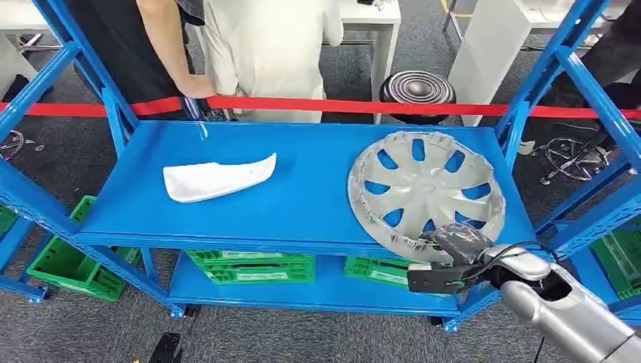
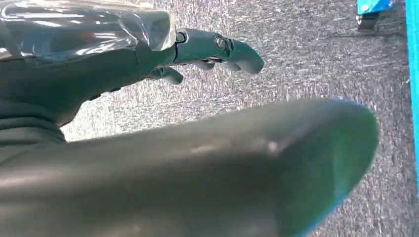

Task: Take the parts from the cabinet and place them on the table.

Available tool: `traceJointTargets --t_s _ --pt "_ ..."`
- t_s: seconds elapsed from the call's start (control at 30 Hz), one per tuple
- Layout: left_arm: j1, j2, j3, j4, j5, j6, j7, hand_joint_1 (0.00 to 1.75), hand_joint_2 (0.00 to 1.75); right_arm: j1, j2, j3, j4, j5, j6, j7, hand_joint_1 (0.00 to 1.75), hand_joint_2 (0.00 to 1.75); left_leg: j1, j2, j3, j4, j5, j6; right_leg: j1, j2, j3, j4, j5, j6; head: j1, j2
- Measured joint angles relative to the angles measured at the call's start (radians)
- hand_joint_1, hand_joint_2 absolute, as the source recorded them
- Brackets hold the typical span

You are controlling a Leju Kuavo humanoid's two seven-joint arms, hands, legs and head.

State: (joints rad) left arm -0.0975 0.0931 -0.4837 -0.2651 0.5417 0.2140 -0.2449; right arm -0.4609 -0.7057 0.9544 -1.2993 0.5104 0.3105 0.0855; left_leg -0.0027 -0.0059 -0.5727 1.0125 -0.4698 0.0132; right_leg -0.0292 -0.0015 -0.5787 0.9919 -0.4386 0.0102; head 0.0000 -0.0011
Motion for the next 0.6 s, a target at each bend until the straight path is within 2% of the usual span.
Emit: traceJointTargets --t_s 0.03,0.1,0.13,0.17,0.2,0.23,0.27,0.3,0.33,0.4,0.47,0.5,0.53,0.57,0.6 --pt "-0.001 0.000 0.001 0.000 0.000 0.000 -0.003 0.00 0.00 0.010 -0.003 -0.008 -0.009 0.000 -0.006 0.004 1.75 1.75 0.004 0.001 -0.023 0.055 -0.037 -0.008 0.000 0.000 0.001 0.000 0.000 -0.008 -0.004 0.000" --pt "0.001 0.000 0.005 0.000 0.002 0.000 -0.007 0.00 0.00 0.024 -0.003 -0.019 -0.021 0.000 -0.011 0.009 1.75 1.75 0.010 0.001 -0.094 0.207 -0.108 -0.019 0.001 0.000 -0.001 0.000 -0.001 -0.009 -0.004 0.000" --pt "0.003 -0.001 0.006 0.000 0.002 0.000 -0.009 0.00 0.00 0.032 -0.003 -0.026 -0.026 0.000 -0.013 0.013 1.75 1.75 0.013 0.001 -0.132 0.284 -0.131 -0.022 0.001 0.000 -0.001 0.000 -0.001 -0.009 -0.003 0.000" --pt "0.004 -0.002 0.006 0.000 0.002 0.000 -0.010 0.00 0.00 0.038 -0.003 -0.032 -0.028 0.000 -0.014 0.014 1.75 1.75 0.014 0.002 -0.144 0.304 -0.126 -0.023 0.001 0.001 -0.001 0.000 -0.002 -0.009 -0.003 0.000" --pt "0.004 -0.003 0.008 0.000 0.002 0.000 -0.011 0.00 0.00 0.044 -0.003 -0.038 -0.032 0.000 -0.015 0.016 1.75 1.75 0.015 0.003 -0.132 0.274 -0.097 -0.022 0.001 0.001 0.000 0.001 -0.002 -0.009 -0.003 0.000" --pt "0.004 -0.003 0.009 0.000 0.002 0.000 -0.011 0.00 0.00 0.048 -0.003 -0.043 -0.034 0.000 -0.015 0.018 1.75 1.75 0.015 0.004 -0.101 0.207 -0.057 -0.019 0.001 0.002 0.002 0.001 -0.002 -0.008 -0.003 0.000" --pt "0.004 -0.003 0.012 0.000 0.002 0.000 -0.012 0.00 0.00 0.052 -0.003 -0.048 -0.036 0.000 -0.016 0.018 1.75 1.75 0.015 0.004 -0.059 0.117 -0.011 -0.014 0.001 0.003 0.003 0.001 -0.002 -0.008 -0.003 0.000" --pt "0.004 -0.003 0.017 0.000 0.002 0.000 -0.013 0.00 0.00 0.057 -0.002 -0.053 -0.041 0.000 -0.016 0.019 1.75 1.75 0.014 0.002 -0.012 0.019 0.030 -0.004 0.002 0.003 0.004 0.000 -0.002 -0.008 -0.003 0.000" --pt "0.003 -0.002 0.019 0.000 0.002 0.000 -0.013 0.00 0.00 0.060 -0.001 -0.056 -0.042 0.000 -0.016 0.020 1.75 1.75 0.008 0.002 0.003 -0.007 0.015 0.000 0.010 0.004 0.001 0.002 -0.002 -0.005 -0.003 0.000" --pt "0.004 -0.003 0.022 0.000 0.003 0.000 -0.014 0.00 0.00 0.066 0.002 -0.064 -0.042 0.002 -0.018 0.022 1.75 1.75 0.004 0.004 -0.005 -0.012 0.013 0.006 0.009 0.003 -0.008 0.002 0.001 0.004 -0.003 0.000" --pt "0.006 -0.003 0.023 0.000 0.003 0.001 -0.015 0.00 0.00 0.071 0.003 -0.071 -0.045 0.002 -0.019 0.022 1.75 1.75 0.001 0.004 0.002 -0.024 0.021 0.022 0.008 0.003 -0.005 -0.008 0.005 0.019 -0.003 0.000" --pt "0.005 -0.003 0.023 -0.001 0.003 0.001 -0.016 0.00 0.00 0.075 0.003 -0.073 -0.047 0.002 -0.020 0.023 1.75 1.75 0.009 0.006 0.014 -0.041 0.032 0.030 0.004 0.001 -0.015 0.007 -0.003 0.018 -0.001 0.000" --pt "0.005 -0.007 0.023 -0.002 0.003 0.001 -0.017 0.00 0.00 0.076 0.003 -0.073 -0.048 0.004 -0.021 0.022 1.75 1.75 0.008 0.005 0.015 -0.045 0.037 0.036 0.006 0.001 -0.035 0.046 -0.028 0.013 0.000 0.000" --pt "0.004 -0.008 0.024 -0.002 0.003 0.001 -0.017 0.00 0.00 0.076 0.003 -0.073 -0.048 0.006 -0.023 0.023 1.75 1.75 0.007 0.005 0.012 -0.044 0.038 0.038 0.006 0.002 -0.069 0.118 -0.061 0.008 0.001 0.000" --pt "0.006 -0.009 0.024 -0.002 0.003 0.001 -0.018 0.00 0.00 0.080 0.006 -0.074 -0.048 0.008 -0.025 0.022 1.75 1.75 0.005 0.005 0.011 -0.044 0.038 0.038 0.005 0.002 -0.115 0.216 -0.098 0.004 0.001 0.000"
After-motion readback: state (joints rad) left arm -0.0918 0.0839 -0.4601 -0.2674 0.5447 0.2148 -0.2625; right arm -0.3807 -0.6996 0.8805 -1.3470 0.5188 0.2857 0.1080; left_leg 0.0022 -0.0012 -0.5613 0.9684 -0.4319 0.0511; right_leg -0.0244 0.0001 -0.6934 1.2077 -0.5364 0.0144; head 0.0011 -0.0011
